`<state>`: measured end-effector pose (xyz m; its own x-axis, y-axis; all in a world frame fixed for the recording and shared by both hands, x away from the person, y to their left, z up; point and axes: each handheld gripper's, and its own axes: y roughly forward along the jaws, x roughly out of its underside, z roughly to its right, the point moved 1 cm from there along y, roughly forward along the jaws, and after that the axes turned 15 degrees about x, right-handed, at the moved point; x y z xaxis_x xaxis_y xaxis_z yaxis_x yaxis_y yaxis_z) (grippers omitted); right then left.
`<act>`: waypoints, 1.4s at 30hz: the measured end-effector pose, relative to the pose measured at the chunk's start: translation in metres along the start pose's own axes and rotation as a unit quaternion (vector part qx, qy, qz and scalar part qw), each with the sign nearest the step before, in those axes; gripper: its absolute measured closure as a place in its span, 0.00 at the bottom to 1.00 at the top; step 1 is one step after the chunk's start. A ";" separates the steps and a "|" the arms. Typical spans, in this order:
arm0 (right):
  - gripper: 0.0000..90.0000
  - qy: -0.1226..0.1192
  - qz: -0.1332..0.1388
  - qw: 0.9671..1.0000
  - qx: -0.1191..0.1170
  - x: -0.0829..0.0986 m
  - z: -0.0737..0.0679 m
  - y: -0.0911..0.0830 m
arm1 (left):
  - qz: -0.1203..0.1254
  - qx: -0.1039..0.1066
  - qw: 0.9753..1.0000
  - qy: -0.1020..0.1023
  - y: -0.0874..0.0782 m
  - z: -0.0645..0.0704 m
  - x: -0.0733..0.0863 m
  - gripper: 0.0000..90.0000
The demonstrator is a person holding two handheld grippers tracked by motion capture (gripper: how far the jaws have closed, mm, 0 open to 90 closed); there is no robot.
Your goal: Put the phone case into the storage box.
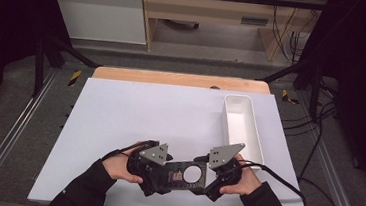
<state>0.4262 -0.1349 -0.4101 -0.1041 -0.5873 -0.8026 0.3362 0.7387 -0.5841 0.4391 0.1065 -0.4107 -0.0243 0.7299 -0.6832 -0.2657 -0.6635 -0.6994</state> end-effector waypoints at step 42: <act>0.14 -0.058 -0.111 0.992 -0.003 -0.045 0.003 -0.005 | -0.187 -0.005 0.982 -0.012 0.016 -0.005 -0.025 0.02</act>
<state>0.4320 -0.1126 -0.3707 -0.0660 -0.7704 -0.6341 0.3118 0.5878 -0.7465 0.4401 0.0770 -0.4054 0.0511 0.9267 -0.3722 -0.2511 -0.3488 -0.9029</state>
